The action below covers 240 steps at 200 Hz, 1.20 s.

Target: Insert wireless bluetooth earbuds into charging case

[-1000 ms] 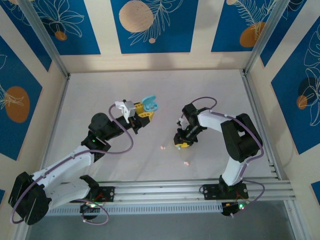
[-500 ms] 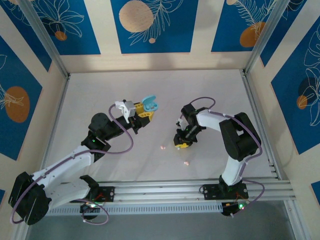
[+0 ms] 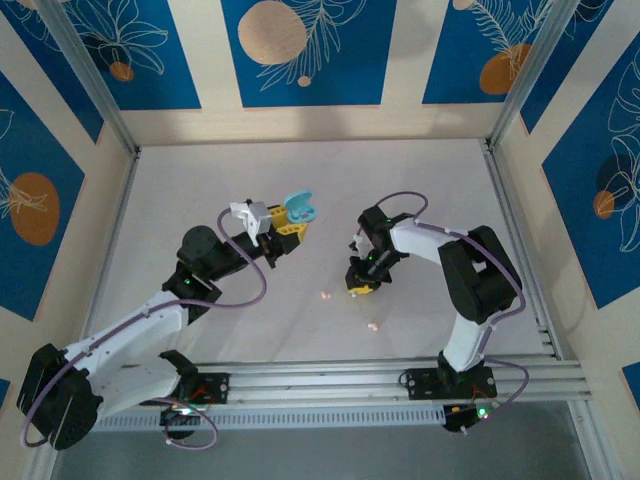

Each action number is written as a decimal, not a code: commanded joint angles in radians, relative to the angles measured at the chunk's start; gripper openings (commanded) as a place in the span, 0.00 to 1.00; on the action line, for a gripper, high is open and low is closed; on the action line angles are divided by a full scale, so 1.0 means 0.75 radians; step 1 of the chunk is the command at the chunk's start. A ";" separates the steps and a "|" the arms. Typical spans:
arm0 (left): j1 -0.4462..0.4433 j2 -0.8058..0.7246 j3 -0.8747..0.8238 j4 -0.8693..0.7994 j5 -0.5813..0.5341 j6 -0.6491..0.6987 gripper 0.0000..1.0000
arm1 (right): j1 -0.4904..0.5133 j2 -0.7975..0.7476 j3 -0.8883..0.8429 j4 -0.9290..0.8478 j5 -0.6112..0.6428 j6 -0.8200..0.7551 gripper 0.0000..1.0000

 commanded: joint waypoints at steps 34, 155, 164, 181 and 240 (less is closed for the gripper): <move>-0.005 0.033 0.028 0.034 -0.033 -0.005 0.28 | -0.062 -0.323 0.007 -0.023 0.006 0.121 0.21; -0.055 0.259 0.023 0.213 -0.110 0.038 0.30 | -0.111 -0.753 0.292 -0.062 -0.054 0.380 0.21; -0.065 0.281 0.028 0.231 -0.106 0.040 0.30 | -0.101 -0.759 0.319 -0.064 -0.063 0.385 0.21; -0.087 0.313 0.035 0.261 -0.094 0.048 0.30 | -0.079 -0.763 0.365 -0.062 -0.067 0.396 0.21; -0.126 0.369 0.060 0.293 -0.060 0.057 0.30 | -0.004 -0.697 0.459 -0.004 -0.082 0.405 0.21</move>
